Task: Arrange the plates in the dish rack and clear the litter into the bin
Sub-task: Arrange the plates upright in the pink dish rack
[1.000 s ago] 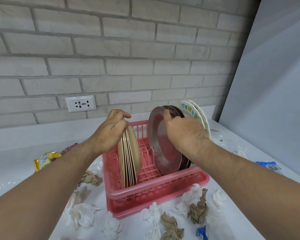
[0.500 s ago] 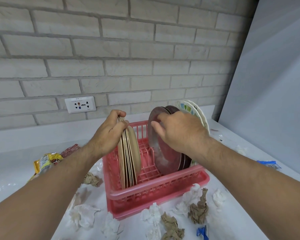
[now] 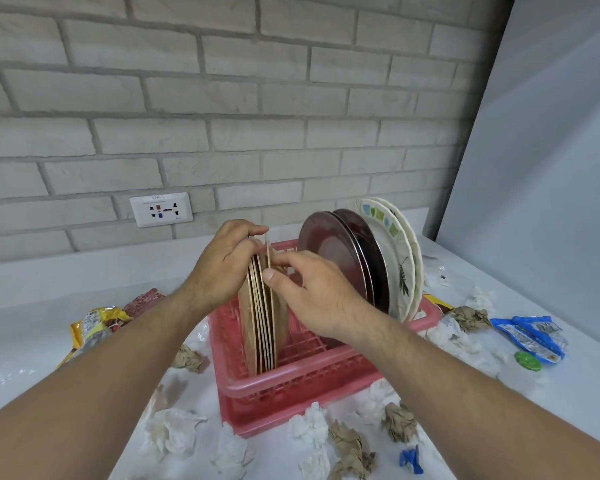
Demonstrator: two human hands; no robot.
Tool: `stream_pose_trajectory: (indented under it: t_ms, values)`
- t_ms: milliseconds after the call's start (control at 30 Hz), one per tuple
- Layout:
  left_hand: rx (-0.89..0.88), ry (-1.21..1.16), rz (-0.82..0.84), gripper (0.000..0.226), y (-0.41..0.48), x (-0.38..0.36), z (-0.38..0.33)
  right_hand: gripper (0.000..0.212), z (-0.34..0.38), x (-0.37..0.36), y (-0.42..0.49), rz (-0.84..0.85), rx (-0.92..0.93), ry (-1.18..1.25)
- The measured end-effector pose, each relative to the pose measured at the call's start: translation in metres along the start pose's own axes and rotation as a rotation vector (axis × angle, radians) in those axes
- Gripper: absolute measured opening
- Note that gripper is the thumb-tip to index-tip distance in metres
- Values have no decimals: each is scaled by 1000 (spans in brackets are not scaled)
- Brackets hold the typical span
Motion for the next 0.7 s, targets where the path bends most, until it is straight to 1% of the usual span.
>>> stream_pose_trajectory:
  t_ms: [67, 133, 200, 333, 433, 533, 667, 700]
  values:
    - [22, 15, 50, 36, 4, -3, 2, 35, -3, 1, -1, -21, -35, 0]
    - [31, 41, 96, 34, 6, -5, 3, 30, -5, 5, -2, -23, -83, -22]
    - [33, 46, 118, 36, 6, -5, 1, 25, -5, 11, -1, 2, -121, -102]
    - [18, 27, 101, 33, -1, -4, 1, 19, -14, 10, -3, 119, -208, -345]
    - [32, 49, 73, 39, -3, -1, 4, 19, -21, 11, -6, 118, -273, -381]
    - [74, 50, 53, 45, -4, 1, 6, 28, -18, 31, 4, 90, -252, -493]
    - [93, 78, 22, 32, -3, 2, 6, 31, 4, 74, 19, 32, -143, -712]
    - [98, 92, 18, 31, -3, 3, 6, 39, 9, 82, 20, 21, -131, -742]
Point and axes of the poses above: each hand's wrist, its own y-axis towards the middle knuckle, its own x-axis out of the back of the hand, z = x × y, the point moved 10 cm from there along y, towards the middle knuckle, and after that the axes turned 13 degrees about x, right-handed, at the moved point
